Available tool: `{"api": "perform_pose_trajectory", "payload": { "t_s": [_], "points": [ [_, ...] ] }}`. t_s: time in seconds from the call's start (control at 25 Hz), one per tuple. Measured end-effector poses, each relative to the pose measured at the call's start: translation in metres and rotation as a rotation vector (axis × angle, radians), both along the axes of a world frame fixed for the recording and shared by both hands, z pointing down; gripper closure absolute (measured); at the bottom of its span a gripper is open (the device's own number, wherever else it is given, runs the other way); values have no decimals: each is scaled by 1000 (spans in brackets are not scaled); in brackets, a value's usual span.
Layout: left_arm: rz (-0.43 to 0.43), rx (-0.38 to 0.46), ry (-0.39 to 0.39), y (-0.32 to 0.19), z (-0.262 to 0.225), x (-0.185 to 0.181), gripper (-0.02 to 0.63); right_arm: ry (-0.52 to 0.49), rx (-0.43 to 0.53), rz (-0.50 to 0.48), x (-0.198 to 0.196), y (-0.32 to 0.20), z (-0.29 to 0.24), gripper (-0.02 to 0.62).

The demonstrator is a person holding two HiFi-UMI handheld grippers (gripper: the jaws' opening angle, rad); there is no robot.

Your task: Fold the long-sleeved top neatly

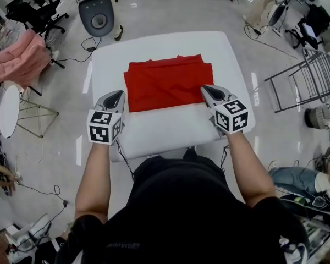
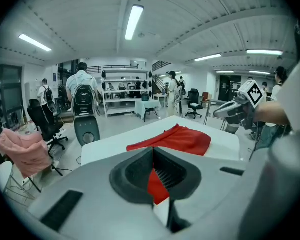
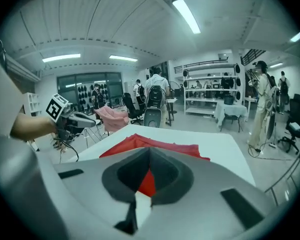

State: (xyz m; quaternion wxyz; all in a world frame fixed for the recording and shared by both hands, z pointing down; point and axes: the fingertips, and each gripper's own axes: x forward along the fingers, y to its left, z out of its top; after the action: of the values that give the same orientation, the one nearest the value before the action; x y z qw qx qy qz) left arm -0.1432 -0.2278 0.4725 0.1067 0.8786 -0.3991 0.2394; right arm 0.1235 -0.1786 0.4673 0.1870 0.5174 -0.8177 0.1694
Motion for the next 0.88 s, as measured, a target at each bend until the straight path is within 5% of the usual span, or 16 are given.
{"api": "perform_pose_trajectory", "payload": {
  "t_s": [0.44, 0.88],
  "points": [
    [79, -21, 35, 66, 5, 15, 598, -18, -13, 82, -3, 42, 22, 591],
    [-26, -82, 35, 80, 22, 63, 598, 17, -95, 142, 82, 4, 58, 586]
  ]
}}
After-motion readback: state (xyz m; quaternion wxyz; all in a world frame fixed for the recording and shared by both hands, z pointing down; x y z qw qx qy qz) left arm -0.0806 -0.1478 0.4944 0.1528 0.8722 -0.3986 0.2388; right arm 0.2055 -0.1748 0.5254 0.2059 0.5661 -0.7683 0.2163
